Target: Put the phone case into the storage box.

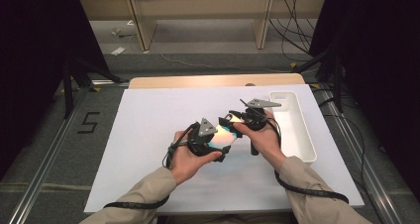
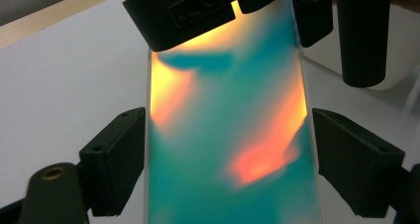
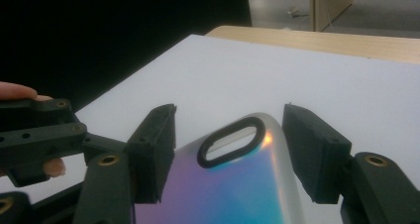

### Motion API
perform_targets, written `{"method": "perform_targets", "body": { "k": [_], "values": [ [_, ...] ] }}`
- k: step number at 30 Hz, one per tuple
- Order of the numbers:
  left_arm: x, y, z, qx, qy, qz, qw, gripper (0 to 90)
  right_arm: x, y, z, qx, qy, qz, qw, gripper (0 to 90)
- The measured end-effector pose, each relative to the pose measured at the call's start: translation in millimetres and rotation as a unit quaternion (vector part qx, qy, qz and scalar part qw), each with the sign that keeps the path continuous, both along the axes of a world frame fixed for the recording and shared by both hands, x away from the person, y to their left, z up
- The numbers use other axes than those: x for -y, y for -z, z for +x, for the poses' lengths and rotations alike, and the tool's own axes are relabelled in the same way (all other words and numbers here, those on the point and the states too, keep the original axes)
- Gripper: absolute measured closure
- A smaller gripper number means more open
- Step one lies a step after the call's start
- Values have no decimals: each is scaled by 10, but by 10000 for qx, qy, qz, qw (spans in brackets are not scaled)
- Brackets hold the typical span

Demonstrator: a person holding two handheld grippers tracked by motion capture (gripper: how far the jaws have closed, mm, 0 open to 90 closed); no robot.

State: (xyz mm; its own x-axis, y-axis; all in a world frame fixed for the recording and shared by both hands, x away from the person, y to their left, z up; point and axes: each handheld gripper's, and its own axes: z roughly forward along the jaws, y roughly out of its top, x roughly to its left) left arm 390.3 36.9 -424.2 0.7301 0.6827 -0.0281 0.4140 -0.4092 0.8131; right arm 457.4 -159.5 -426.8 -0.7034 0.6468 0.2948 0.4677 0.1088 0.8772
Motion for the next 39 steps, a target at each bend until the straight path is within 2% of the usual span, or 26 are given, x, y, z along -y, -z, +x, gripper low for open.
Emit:
{"method": "perform_targets", "body": {
  "k": [11, 19, 23, 24, 27, 30, 31, 32, 33, 35, 37, 39],
  "values": [
    [6, 40, 10, 9, 45, 64, 10000, 166, 12, -11, -6, -29, 8, 94, 10000, 537],
    [14, 83, 22, 108, 128, 251, 9995, 164, 56, -64, -9, -99, -61, 245, 9996, 671],
    [20, 89, 23, 193, 116, 310, 9993, 162, 86, -95, 0, -239, -149, 483, 9984, 715],
    [23, 94, 25, 270, 120, 364, 9989, 162, 90, -107, -4, -284, -175, 552, 9979, 724],
    [20, 100, 39, 490, 143, 541, 9972, 161, 83, -140, -20, -233, -237, 632, 9974, 749],
    [6, 110, 39, 521, 261, 650, 9962, 168, 68, -214, -54, -282, -383, 859, 9952, 800],
    [-3, 113, 40, 480, 268, 633, 9965, 181, 65, -257, -71, -189, -422, 799, 9957, 801],
    [-29, 112, 60, 572, 259, 658, 9958, 168, 63, -296, -88, -3, -370, 602, 9975, 801],
    [-42, 114, 72, 622, 285, 642, 9956, 154, 75, -346, -98, 114, -414, 592, 9973, 800],
    [-64, 118, 80, 571, 268, 541, 9965, 153, 106, -405, -102, 167, -429, 643, 9969, 801],
    [-81, 125, 94, 535, 299, 388, 9974, 150, 132, -443, -104, 316, -412, 456, 9976, 800],
    [-90, 131, 99, 511, 331, 300, 9977, 149, 148, -458, -106, 362, -458, 345, 9977, 800]
  ]
}}
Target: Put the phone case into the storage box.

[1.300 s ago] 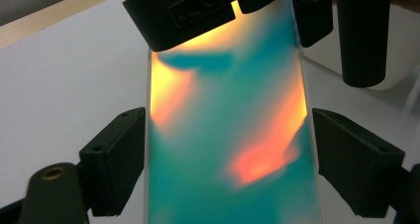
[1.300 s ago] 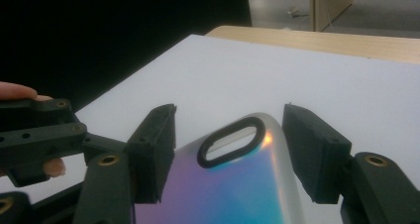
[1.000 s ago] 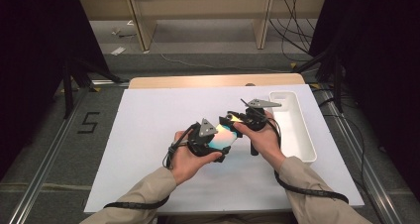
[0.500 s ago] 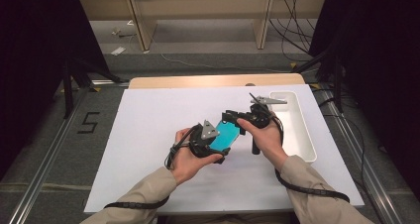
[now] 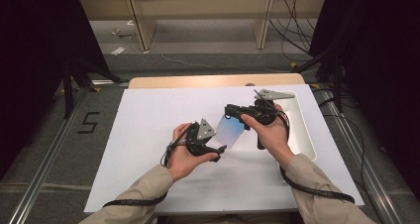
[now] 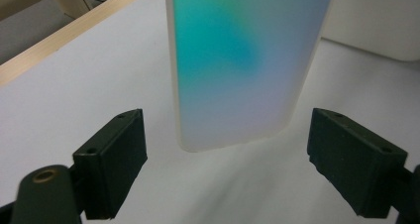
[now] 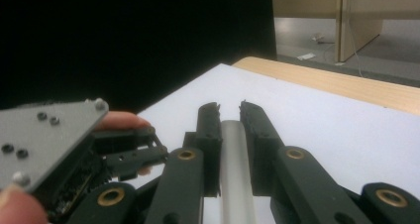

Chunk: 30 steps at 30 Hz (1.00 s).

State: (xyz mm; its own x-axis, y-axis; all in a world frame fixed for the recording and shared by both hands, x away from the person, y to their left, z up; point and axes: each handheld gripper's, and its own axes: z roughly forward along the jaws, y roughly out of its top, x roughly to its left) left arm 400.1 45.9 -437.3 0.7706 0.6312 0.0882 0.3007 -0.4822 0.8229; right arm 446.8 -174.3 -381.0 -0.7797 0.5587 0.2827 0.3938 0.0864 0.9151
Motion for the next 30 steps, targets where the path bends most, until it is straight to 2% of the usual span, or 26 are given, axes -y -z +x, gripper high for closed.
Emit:
{"method": "perform_targets", "body": {
  "k": [5, 8, 11, 15, 25, 30],
  "values": [
    [-14, 12, 10, -11, 95, -90, 9999, 149, -1, -24, -9, 332, -196, -449, 9982, 800],
    [-23, 18, 15, -5, 112, -138, 9998, 150, -22, -52, -21, 514, -442, -750, 9949, 799],
    [-35, 21, 20, -7, 125, -182, 9998, 152, -38, -71, -33, 626, -710, -949, 9910, 799],
    [-43, 26, 23, -24, 148, -231, 9996, 157, -33, -81, -37, 664, -909, -1073, 9878, 799],
    [-49, 52, 39, -36, 254, -276, 9993, 181, 31, -92, -14, 615, -997, -1120, 9868, 799],
    [-53, 60, 44, -41, 292, -278, 9992, 195, 34, -112, -22, 613, -1098, -1173, 9851, 799]
  ]
}}
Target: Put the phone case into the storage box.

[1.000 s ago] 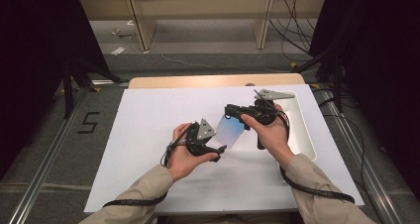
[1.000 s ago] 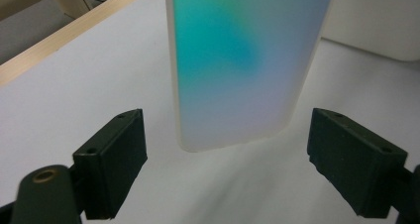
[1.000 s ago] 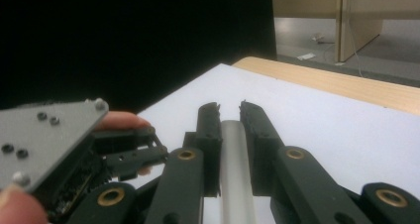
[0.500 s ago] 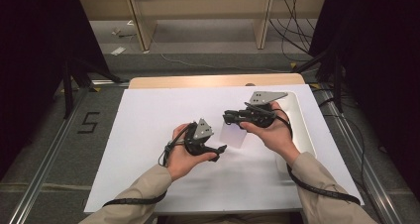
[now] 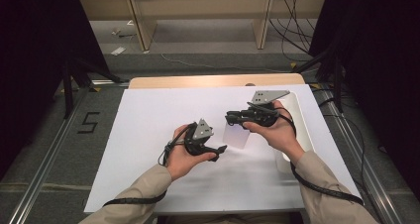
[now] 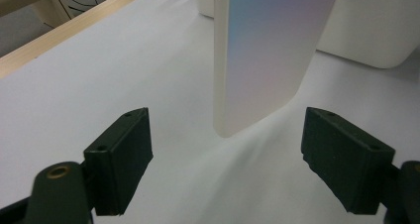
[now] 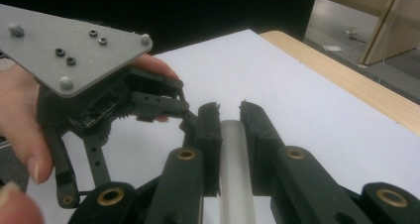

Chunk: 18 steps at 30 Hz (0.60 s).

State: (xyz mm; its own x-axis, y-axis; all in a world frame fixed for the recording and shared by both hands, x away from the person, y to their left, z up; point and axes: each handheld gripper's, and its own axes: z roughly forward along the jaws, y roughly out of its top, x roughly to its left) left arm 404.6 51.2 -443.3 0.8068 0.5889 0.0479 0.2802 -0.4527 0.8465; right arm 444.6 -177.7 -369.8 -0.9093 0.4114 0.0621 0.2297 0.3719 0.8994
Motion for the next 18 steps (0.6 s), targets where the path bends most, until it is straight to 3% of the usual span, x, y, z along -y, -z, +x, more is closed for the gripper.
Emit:
{"method": "perform_targets", "body": {
  "k": [18],
  "values": [
    [-9, 38, 24, -33, 236, -43, 9997, 319, -50, 3, -36, -94, -236, -135, 9996, 799]
  ]
}}
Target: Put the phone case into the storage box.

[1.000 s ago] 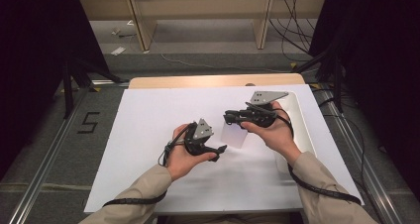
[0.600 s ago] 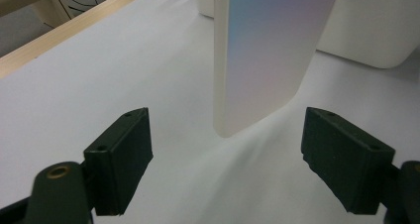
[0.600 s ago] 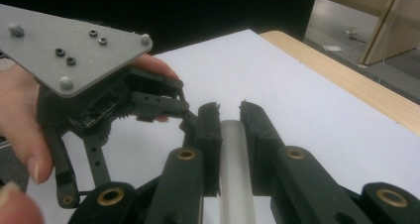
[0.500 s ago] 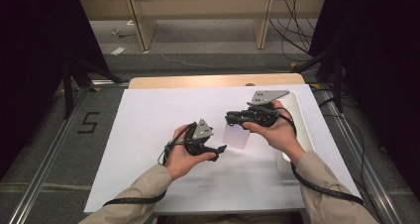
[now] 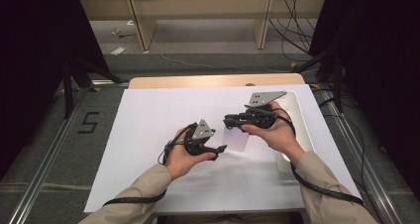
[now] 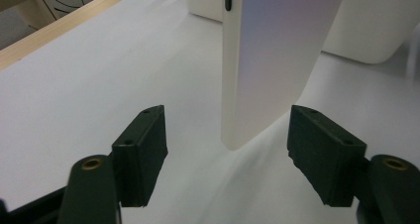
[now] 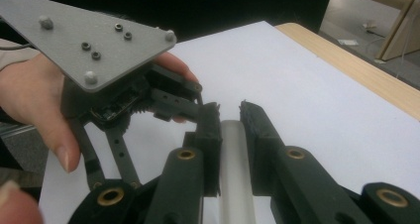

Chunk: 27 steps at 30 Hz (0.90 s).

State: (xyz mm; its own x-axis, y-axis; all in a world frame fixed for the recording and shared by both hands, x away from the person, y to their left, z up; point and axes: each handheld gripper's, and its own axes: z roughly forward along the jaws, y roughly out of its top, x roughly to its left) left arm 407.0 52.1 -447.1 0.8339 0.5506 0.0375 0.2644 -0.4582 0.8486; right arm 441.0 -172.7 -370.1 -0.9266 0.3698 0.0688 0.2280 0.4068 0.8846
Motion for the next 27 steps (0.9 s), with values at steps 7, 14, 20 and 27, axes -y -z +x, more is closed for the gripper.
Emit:
{"method": "perform_targets", "body": {
  "k": [7, 14, 20, 27],
  "values": [
    [6, 10, 4, -27, 96, -78, 9999, 336, -40, -7, -27, -15, -104, -6, 9999, 799],
    [8, 21, 12, -26, 179, -70, 9998, 352, -56, 1, -35, -44, -172, 2, 9998, 799],
    [16, 40, 19, -26, 276, -70, 9996, 378, -72, 2, -44, -76, -217, 16, 9997, 799],
    [27, 50, -3, -49, 378, -91, 9992, 368, -62, 14, -68, -130, -278, -24, 9995, 799]
  ]
}}
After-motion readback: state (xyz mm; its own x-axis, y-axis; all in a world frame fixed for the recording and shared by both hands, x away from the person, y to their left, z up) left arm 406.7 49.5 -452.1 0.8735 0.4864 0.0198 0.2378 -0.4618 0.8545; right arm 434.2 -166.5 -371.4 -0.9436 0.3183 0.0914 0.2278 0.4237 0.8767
